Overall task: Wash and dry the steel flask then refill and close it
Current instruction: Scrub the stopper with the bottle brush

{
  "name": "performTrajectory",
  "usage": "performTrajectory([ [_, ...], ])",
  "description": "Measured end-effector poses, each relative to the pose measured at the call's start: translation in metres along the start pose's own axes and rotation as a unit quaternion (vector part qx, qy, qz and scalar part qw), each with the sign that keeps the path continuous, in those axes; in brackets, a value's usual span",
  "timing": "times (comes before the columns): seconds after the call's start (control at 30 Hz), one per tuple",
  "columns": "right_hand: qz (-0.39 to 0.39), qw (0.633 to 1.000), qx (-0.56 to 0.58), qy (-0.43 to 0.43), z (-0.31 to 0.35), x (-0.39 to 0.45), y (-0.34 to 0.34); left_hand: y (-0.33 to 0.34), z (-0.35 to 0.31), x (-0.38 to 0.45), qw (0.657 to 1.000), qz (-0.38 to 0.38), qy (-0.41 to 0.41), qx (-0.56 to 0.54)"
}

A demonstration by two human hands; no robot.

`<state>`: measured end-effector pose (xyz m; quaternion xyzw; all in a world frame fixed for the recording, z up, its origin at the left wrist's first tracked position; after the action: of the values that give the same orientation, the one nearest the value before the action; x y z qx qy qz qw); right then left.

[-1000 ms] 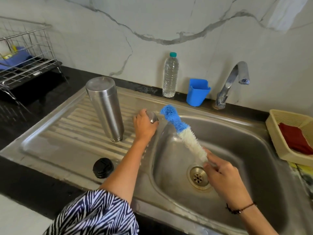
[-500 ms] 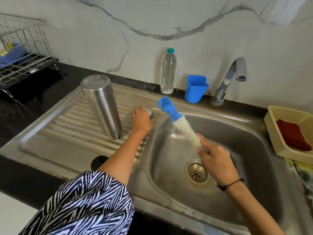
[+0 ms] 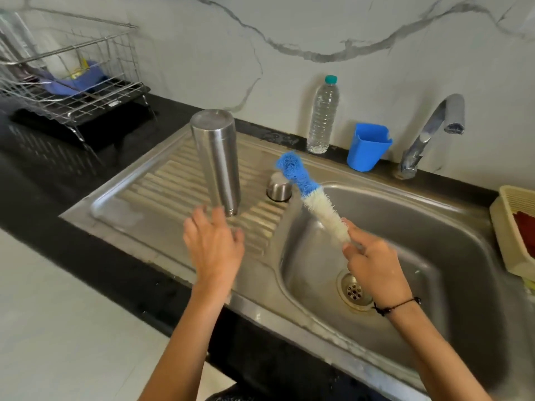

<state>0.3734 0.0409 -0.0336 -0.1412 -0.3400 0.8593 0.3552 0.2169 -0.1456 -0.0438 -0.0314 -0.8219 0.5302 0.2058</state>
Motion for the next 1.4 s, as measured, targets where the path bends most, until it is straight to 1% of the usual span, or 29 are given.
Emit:
performTrajectory([
  [0.03, 0.005, 1.000, 0.001, -0.001, 0.000, -0.002, 0.002, -0.002, 0.012, -0.003, 0.998, 0.043, -0.041, 0.022],
  [0.07, 0.010, 1.000, 0.005, 0.000, 0.001, -0.004, 0.005, -0.001, 0.021, -0.004, 0.993, 0.084, -0.064, 0.050],
  [0.13, 0.022, 1.000, 0.015, 0.002, 0.001, -0.009, 0.008, 0.004, 0.032, -0.005, 0.980, 0.162, -0.071, 0.093],
  [0.17, 0.025, 1.000, 0.017, 0.003, 0.001, -0.011, 0.009, 0.008, 0.034, -0.005, 0.976, 0.185, -0.067, 0.099],
  [0.2, 0.027, 1.000, 0.016, 0.004, 0.001, -0.013, 0.009, 0.012, 0.036, -0.005, 0.974, 0.192, -0.061, 0.098],
  [0.27, 0.023, 1.000, 0.013, 0.009, 0.001, -0.016, 0.007, 0.017, 0.038, -0.005, 0.979, 0.174, -0.046, 0.098],
  [0.37, 0.021, 1.000, 0.003, 0.011, -0.002, -0.020, 0.003, 0.016, 0.038, -0.003, 0.984, 0.157, -0.047, 0.062],
  [0.4, 0.020, 1.000, -0.001, 0.012, -0.002, -0.021, 0.001, 0.014, 0.036, -0.002, 0.986, 0.156, -0.051, 0.031],
  [0.47, 0.015, 1.000, -0.001, 0.013, -0.002, -0.021, -0.004, 0.006, 0.025, 0.000, 0.985, 0.144, -0.064, -0.070],
  [0.53, 0.002, 1.000, -0.022, 0.007, 0.002, -0.020, -0.014, -0.003, 0.007, 0.006, 0.969, 0.143, -0.079, -0.187],
  [0.57, -0.009, 0.999, -0.045, -0.001, 0.005, -0.018, -0.022, -0.006, -0.003, 0.010, 0.953, 0.144, -0.092, -0.251],
  [0.63, -0.039, 0.992, -0.120, -0.031, 0.015, -0.011, -0.042, -0.005, -0.025, 0.022, 0.899, 0.146, -0.138, -0.388],
  [0.7, -0.070, 0.973, -0.214, -0.045, 0.029, 0.002, -0.067, -0.005, -0.050, 0.035, 0.852, 0.148, -0.172, -0.472],
  [0.77, -0.102, 0.947, -0.302, -0.035, 0.042, 0.023, -0.091, -0.005, -0.081, 0.045, 0.814, 0.173, -0.183, -0.524],
  [0.87, -0.120, 0.902, -0.414, -0.032, 0.061, 0.054, -0.117, -0.001, -0.125, 0.049, 0.762, 0.209, -0.193, -0.581],
  [0.97, -0.123, 0.870, -0.477, -0.013, 0.076, 0.084, -0.130, 0.012, -0.155, 0.042, 0.698, 0.238, -0.229, -0.636],
  [1.1, -0.093, 0.834, -0.544, 0.002, 0.087, 0.126, -0.127, 0.034, -0.173, 0.028, 0.606, 0.278, -0.289, -0.687],
  [1.13, -0.085, 0.828, -0.555, 0.001, 0.088, 0.136, -0.125, 0.038, -0.173, 0.026, 0.592, 0.286, -0.299, -0.692],
  [1.23, -0.064, 0.816, -0.574, -0.004, 0.088, 0.157, -0.118, 0.047, -0.170, 0.026, 0.566, 0.292, -0.317, -0.702],
  [1.3, -0.051, 0.803, -0.593, -0.009, 0.088, 0.166, -0.111, 0.052, -0.166, 0.029, 0.554, 0.287, -0.320, -0.712],
  [1.4, -0.028, 0.791, -0.611, -0.002, 0.089, 0.175, -0.102, 0.054, -0.162, 0.029, 0.545, 0.290, -0.319, -0.719],
])
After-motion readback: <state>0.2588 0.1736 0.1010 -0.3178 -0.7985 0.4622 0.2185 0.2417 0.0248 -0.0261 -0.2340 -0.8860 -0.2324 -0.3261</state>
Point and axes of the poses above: each hand's wrist, its own x-axis towards the middle knuckle, its own y-axis out of the palm, z = x × y, the point moved 3 cm from there along x, towards the middle knuckle, and after that the axes turned 2 degrees about -z, right-handed, at the moved point
